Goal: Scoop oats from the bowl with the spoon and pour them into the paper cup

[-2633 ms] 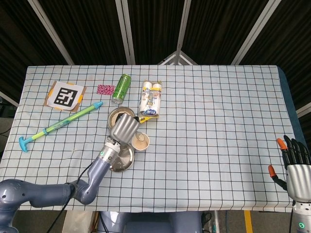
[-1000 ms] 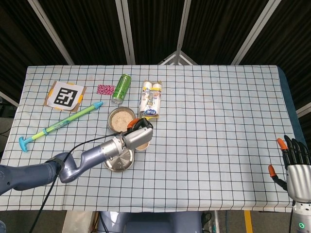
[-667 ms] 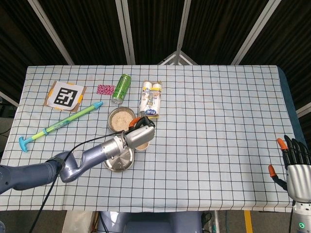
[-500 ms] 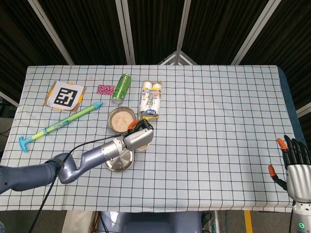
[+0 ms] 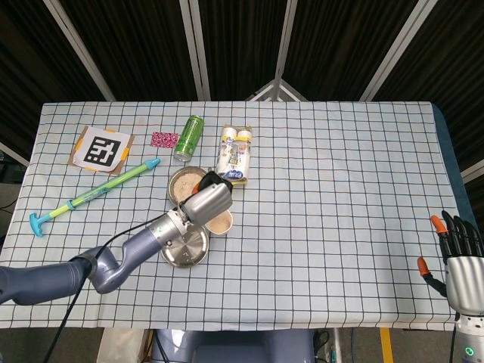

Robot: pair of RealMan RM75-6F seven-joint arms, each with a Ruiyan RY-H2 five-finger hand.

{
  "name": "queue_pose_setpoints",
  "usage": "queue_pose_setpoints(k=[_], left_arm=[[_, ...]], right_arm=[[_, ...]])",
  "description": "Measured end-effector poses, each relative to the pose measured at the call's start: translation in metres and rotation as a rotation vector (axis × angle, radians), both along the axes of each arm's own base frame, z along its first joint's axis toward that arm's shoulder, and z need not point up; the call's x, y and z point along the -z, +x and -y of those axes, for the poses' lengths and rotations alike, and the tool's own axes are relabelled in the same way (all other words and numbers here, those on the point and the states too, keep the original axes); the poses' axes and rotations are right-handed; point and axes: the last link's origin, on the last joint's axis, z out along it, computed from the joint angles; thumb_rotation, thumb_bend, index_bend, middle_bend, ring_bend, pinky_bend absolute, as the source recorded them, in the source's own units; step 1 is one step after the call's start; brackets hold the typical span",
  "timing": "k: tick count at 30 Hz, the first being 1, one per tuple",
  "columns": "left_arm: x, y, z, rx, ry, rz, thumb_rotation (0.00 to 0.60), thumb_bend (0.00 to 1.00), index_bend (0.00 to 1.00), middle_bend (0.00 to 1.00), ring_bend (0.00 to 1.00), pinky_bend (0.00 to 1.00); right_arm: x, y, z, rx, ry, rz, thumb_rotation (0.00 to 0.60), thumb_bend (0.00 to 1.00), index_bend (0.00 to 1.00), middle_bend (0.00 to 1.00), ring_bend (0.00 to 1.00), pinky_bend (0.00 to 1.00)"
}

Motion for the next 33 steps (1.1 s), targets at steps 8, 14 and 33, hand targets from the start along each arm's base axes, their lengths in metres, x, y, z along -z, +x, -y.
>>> queue_pose_setpoints(k=[8,14,33], left_arm=[[-0.019,-0.021,0.022,-0.410,-0.072,0.397,0.600,0.45,0.56,1.00,1.00,1.00],[-0.031,-0.055,0.047,-0.707,-0.115,0.584,0.600,0.44,0.56,1.00,1.00,1.00],[-0.002,-0.132,0.064,-1.002,-0.088,0.581,0.600,0.44,0.55,1.00,1.00,1.00]], right_arm=[[0.000,0.000,0.001,0.003,0.001,0.000,0.600,0.38,0.00,0.04,0.00,0.09],[0.000,0.000,0.001,0.005,0.005,-0.002,0.600,0.38,0.00,0.04,0.00,0.09],[0.000,0.000,0.002,0.007,0.003,-0.004,0.600,0.38,0.00,0.04,0.00,0.09]])
